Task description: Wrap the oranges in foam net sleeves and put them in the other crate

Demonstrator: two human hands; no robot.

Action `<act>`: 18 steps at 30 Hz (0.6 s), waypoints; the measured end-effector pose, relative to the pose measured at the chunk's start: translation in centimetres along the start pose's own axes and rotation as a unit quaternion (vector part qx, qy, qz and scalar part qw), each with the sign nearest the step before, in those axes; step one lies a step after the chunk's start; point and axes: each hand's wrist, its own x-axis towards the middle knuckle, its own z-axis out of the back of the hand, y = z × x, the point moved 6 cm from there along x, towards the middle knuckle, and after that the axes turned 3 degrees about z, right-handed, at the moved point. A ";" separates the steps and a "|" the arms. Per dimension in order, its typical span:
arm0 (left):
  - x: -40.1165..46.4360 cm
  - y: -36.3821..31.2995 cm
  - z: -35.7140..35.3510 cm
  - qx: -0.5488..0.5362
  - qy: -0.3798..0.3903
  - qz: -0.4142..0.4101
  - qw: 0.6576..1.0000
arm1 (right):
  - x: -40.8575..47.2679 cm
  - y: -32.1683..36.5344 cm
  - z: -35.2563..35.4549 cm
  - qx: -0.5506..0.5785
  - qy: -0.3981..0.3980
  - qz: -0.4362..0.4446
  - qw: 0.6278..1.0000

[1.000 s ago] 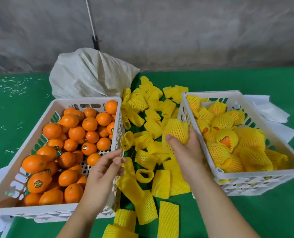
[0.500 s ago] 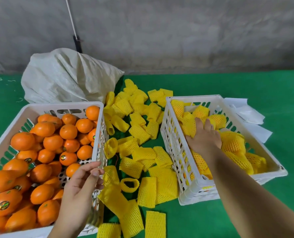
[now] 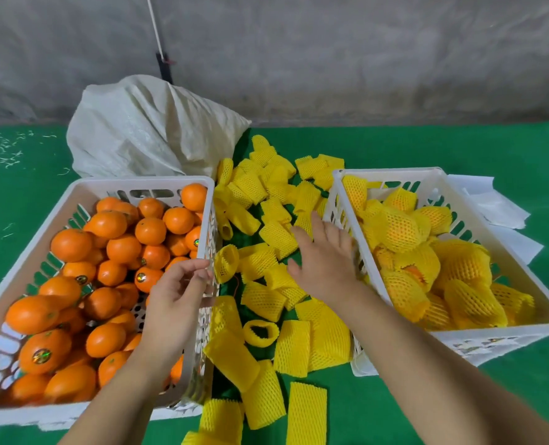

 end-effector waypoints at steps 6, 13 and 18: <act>3.8 1.7 2.6 0.147 -0.115 -0.008 0.982 | -1.8 0.8 -11.4 0.015 0.335 -0.007 0.942; 4.2 9.6 6.1 0.655 0.198 0.254 0.683 | -0.3 0.3 -12.9 0.027 0.242 0.002 0.970; 2.4 11.5 6.4 0.709 0.281 0.314 0.565 | 0.0 -0.6 -12.8 -0.057 0.186 0.009 0.981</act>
